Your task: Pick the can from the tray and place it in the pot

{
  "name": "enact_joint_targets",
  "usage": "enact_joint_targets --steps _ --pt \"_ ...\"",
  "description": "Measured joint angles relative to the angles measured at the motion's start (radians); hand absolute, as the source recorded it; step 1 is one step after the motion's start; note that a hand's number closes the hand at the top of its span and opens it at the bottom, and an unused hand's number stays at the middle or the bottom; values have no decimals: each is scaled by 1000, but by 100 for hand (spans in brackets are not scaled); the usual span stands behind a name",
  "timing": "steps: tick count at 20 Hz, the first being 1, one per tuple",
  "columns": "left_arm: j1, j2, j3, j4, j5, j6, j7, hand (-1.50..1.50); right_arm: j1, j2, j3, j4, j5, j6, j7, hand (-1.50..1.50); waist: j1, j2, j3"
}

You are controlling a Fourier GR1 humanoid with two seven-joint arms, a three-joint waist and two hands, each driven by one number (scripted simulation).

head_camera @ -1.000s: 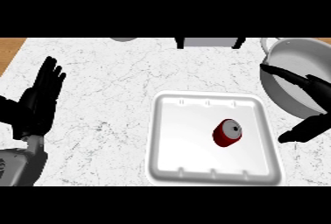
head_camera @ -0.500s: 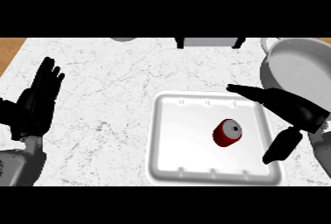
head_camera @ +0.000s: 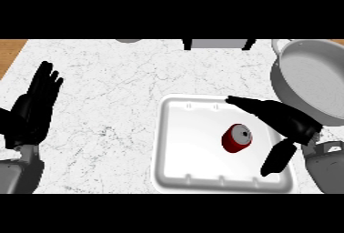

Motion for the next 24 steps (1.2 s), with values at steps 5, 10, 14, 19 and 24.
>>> enact_joint_targets --steps 5,10,14,19,24 --pt "-10 -32 -3 7 -38 3 2 0 15 42 11 22 103 -9 20 -150 0 1 0" --pt "-1 -58 11 -12 -65 -9 11 0 23 97 1 71 192 -14 -20 -150 0 1 0" --pt "-5 -69 43 3 -69 -38 8 0 37 129 -14 84 247 -8 -51 -150 0 1 0" --pt "-18 -79 65 5 -83 -55 23 0 49 168 -19 120 325 -18 -67 -150 0 1 0" --pt "-7 -85 87 -18 -90 -78 36 0 39 200 -34 227 397 -61 -144 150 1 1 0"
